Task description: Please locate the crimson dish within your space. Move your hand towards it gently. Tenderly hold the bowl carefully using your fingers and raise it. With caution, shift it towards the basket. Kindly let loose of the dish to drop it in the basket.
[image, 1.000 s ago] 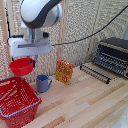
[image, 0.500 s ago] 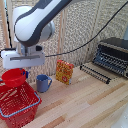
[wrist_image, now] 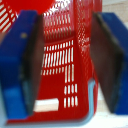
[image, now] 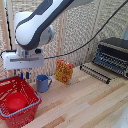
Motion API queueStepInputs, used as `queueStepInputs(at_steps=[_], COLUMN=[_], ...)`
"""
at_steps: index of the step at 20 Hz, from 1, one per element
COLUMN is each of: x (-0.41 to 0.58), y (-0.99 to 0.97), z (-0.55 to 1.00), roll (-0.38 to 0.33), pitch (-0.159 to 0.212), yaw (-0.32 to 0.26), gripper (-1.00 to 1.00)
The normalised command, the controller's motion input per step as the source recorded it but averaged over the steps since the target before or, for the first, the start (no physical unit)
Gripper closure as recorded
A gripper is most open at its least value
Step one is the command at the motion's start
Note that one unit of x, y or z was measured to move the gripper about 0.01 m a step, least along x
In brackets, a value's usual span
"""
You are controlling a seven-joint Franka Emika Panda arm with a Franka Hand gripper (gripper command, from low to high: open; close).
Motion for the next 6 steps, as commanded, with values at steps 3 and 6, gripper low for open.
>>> queueStepInputs(at_steps=[3, 6], x=[0.204, 0.344], y=[-0.37, -0.23], z=[0.69, 0.51], roll=[-0.079, -0.187], pitch=[-0.152, -0.125], yaw=[0.077, 0.026], gripper=[-1.00, -1.00])
